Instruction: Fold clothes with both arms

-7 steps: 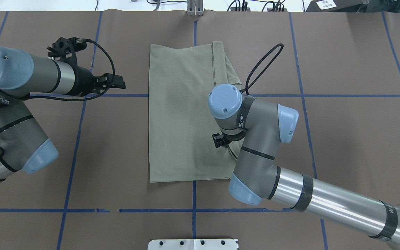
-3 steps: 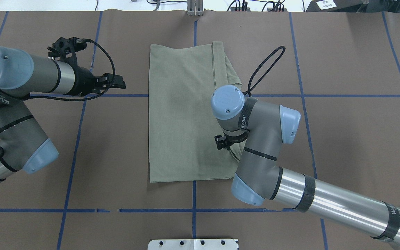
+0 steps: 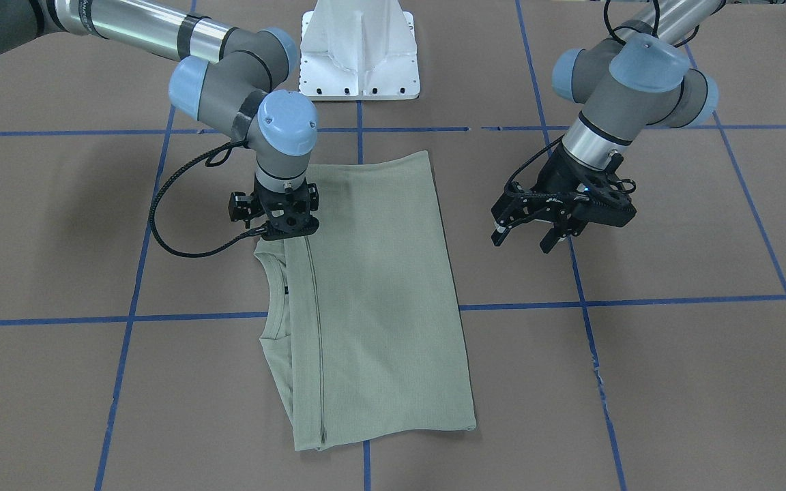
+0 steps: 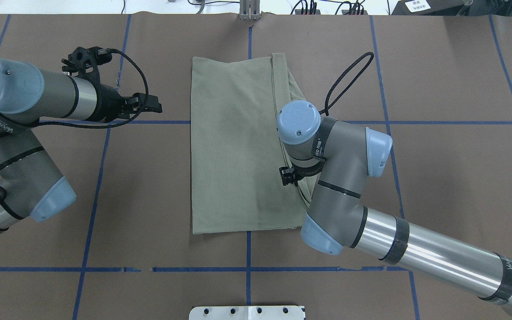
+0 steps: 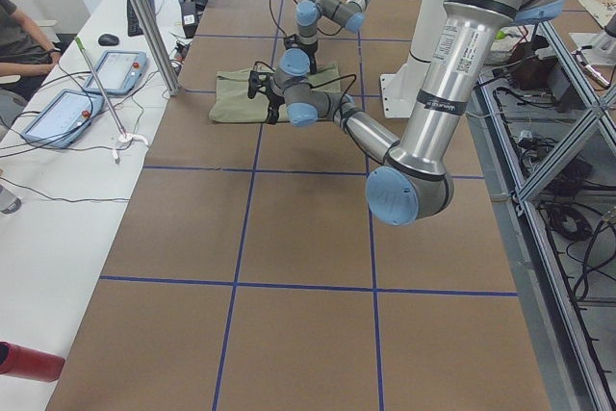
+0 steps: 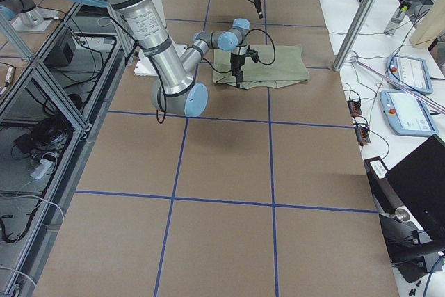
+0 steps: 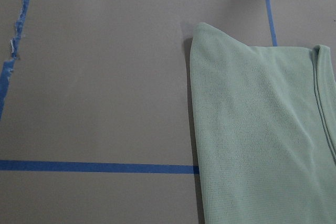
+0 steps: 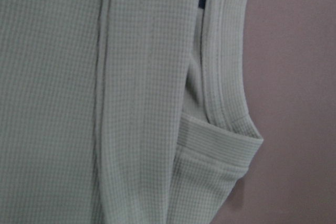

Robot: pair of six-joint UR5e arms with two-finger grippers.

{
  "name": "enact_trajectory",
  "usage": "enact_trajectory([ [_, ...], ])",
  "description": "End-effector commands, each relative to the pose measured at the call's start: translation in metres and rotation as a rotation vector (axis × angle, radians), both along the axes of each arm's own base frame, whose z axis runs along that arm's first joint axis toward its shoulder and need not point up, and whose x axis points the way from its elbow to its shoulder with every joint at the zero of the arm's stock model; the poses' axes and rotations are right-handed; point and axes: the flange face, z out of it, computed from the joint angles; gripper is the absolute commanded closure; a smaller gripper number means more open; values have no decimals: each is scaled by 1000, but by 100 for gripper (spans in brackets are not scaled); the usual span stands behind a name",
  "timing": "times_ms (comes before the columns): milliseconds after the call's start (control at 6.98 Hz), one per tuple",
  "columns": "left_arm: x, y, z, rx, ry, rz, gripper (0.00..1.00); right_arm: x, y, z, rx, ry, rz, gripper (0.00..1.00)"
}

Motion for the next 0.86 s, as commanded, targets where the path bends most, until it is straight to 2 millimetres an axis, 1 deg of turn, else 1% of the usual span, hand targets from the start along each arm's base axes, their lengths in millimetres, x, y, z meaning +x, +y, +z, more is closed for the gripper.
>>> enact_trajectory([
  [0,3,2,0,-1,1,5,0,23,-9,12,-18,-6,14,0],
  [143,3,2,0,-3,1,4,0,27,-9,23,-23,4,15,0],
  [287,3,2,-1,-2,2,4,0,36,-18,28,-27,10,31,0],
  [430,4,3,-2,-3,3,6,0,53,-21,56,-42,36,44,0],
  [573,4,4,-4,-16,12,0,0,80,-29,52,-16,23,42,0],
  [716,4,5,-6,-20,15,1,0,97,-37,32,-32,3,58,0],
])
